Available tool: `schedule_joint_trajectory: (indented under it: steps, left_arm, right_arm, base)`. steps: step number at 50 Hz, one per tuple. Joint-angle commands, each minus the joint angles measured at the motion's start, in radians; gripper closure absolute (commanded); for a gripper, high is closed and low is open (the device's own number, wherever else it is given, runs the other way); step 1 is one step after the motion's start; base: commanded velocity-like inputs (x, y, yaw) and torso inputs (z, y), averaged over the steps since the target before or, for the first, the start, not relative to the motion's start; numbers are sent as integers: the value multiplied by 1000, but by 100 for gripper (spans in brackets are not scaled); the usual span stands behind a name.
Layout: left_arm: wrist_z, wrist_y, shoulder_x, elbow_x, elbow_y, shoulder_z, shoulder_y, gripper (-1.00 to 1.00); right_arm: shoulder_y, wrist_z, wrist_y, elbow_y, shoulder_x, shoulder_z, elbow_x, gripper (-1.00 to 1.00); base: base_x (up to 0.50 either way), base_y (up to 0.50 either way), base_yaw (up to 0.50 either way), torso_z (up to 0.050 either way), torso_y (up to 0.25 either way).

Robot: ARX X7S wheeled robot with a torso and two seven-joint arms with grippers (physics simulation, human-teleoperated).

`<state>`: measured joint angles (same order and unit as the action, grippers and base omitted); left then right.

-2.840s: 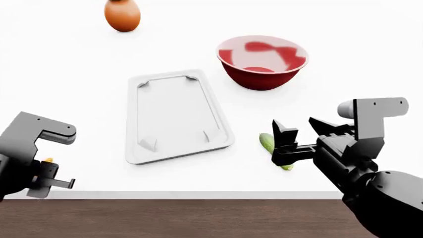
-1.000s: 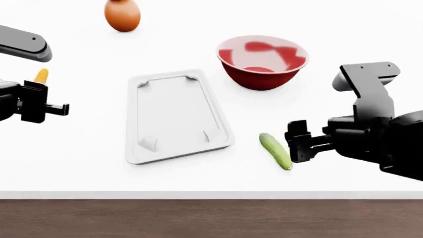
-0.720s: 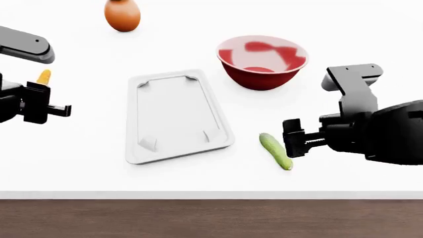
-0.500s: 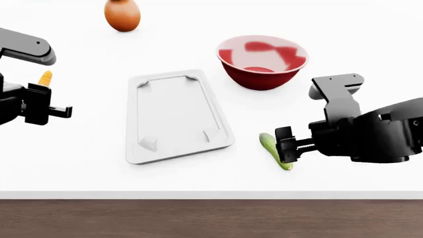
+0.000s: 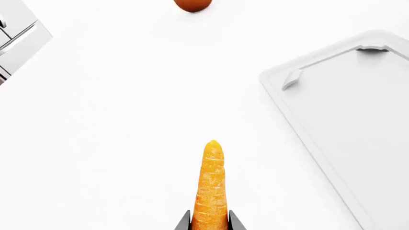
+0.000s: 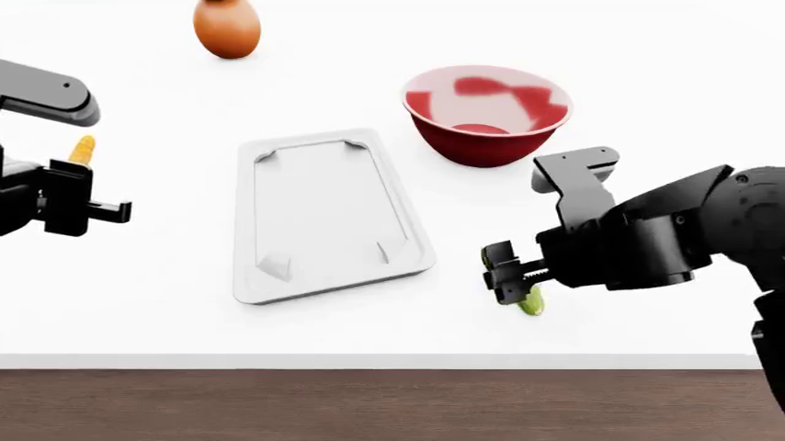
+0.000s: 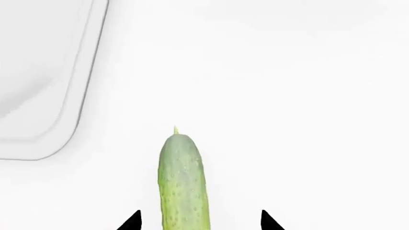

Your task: Place the two vegetables and bowl onto the tray for setting up a vegetable dip station.

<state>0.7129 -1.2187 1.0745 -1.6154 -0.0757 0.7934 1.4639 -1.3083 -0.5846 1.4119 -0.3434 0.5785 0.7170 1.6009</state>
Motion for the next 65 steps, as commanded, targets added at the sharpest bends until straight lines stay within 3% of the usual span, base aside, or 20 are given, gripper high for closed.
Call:
schedule_joint_trajectory:
  steps: [1,22,31,39,45,51,65]
  left_arm:
    - [-7,17,12,8,-6,-3,-11,100]
    - [-12,13,7,10,-13,0,0,100]
    - [-8,-22,-62,-9,-31,3,67,100]
    - [30,-80,-141,-74,-59,11,155,100]
    - [71,-120,-250,-105,-32,40,231,100]
    - [35,-127,-345,-114,-43,59,259,100]
    - [15,-175,-438,-198,-94,119,265,100]
  right_arm:
    - [17,70,-6,-33,-24,55,-58,100]
    - [-19,46,14,-46,-28,87,-50,100]
    - [-111,-204,81,19,-18,35,194,100]
    - [-175,-312,88,35,-28,60,321,100]
    - [-240,-263,108,5,-80,88,298,100]
    - [-297,-127,110,-18,-146,123,182,100]
    - [-346,48,71,-55,-232,206,48,100]
  base:
    - [0,0,0,0,0]
    - [0,0,0,0,0]
    - [0,0,0,0,0]
    - [0,0,0,0,0]
    - [0,0,0,0,0]
    - [0,0,0,0,0]
    - [0,0,0,0,0]
